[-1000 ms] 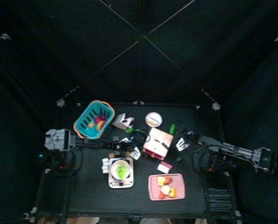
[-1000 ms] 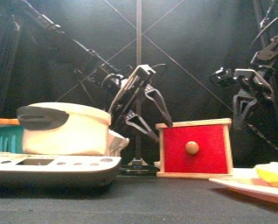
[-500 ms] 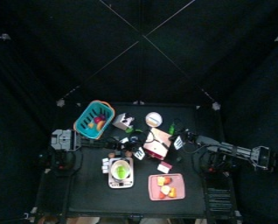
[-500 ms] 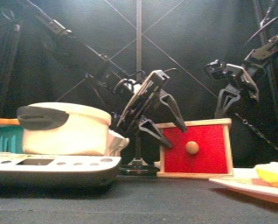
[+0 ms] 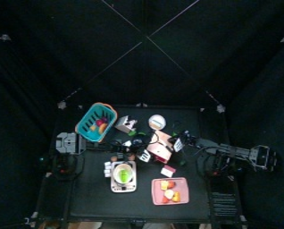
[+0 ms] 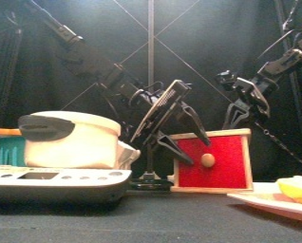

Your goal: Grab drawer handle

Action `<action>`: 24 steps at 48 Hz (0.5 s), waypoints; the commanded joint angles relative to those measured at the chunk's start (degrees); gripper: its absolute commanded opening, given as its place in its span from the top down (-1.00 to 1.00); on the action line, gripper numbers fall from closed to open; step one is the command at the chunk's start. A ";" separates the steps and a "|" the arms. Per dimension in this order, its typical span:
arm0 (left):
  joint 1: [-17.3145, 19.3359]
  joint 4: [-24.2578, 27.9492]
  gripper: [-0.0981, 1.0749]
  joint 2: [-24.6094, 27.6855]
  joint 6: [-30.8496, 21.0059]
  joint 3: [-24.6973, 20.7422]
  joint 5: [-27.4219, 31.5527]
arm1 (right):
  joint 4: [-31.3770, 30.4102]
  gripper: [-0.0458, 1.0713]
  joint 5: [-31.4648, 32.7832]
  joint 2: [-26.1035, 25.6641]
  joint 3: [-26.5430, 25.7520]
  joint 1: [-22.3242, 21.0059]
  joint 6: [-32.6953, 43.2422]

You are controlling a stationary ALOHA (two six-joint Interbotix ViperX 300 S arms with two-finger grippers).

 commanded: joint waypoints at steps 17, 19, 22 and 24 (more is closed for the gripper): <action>-0.18 -3.25 -0.61 0.35 0.26 -3.52 -0.62 | -0.09 0.08 -0.44 1.23 -0.79 -0.09 -0.09; -0.18 -3.43 -0.61 0.44 0.26 -3.52 -0.62 | -0.09 0.08 -0.44 1.23 -0.88 -0.09 -0.09; -0.18 -3.60 -0.61 0.62 0.26 -3.60 -0.62 | -0.09 0.08 -0.44 1.23 -0.79 -0.09 -0.09; -0.18 -3.78 -0.61 0.79 0.26 -3.78 -0.70 | -0.09 0.08 -0.44 1.14 -0.79 -0.09 -0.09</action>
